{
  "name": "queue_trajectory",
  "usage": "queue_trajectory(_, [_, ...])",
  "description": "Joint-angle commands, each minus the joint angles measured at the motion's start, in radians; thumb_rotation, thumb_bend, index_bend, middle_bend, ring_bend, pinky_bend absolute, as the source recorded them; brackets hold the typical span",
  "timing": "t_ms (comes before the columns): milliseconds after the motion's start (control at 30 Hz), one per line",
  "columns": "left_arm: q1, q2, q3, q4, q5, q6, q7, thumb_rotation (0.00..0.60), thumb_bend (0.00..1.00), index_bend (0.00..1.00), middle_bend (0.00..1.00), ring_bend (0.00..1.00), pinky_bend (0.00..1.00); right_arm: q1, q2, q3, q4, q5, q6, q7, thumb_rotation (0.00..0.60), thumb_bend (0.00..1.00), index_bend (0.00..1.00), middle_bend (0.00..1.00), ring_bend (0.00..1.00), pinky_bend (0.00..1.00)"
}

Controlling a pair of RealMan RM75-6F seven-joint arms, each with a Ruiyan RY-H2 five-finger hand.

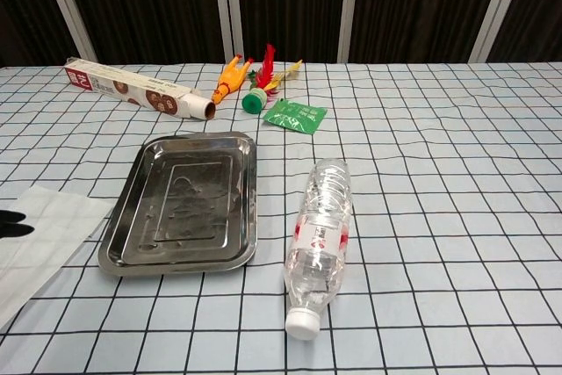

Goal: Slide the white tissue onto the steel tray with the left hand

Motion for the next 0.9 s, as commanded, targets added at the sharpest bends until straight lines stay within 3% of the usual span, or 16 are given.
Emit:
queue_trajectory(33, [-0.001, -0.016, 0.002, 0.003, -0.003, -0.009, 0.009, 0.6, 0.13, 0.0, 0.0, 0.0, 0.0, 0.0, 0.0, 0.0, 0.0, 0.0, 0.0, 0.002, 0.6, 0.29, 0.0, 0.0, 0.0, 0.0])
queue_trajectory(900, [-0.016, -0.105, -0.042, 0.105, -0.067, -0.024, 0.022, 0.6, 0.18, 0.0, 0.0, 0.0, 0.0, -0.002, 0.003, 0.0, 0.0, -0.001, 0.004, 0.011, 0.6, 0.29, 0.0, 0.0, 0.0, 0.0])
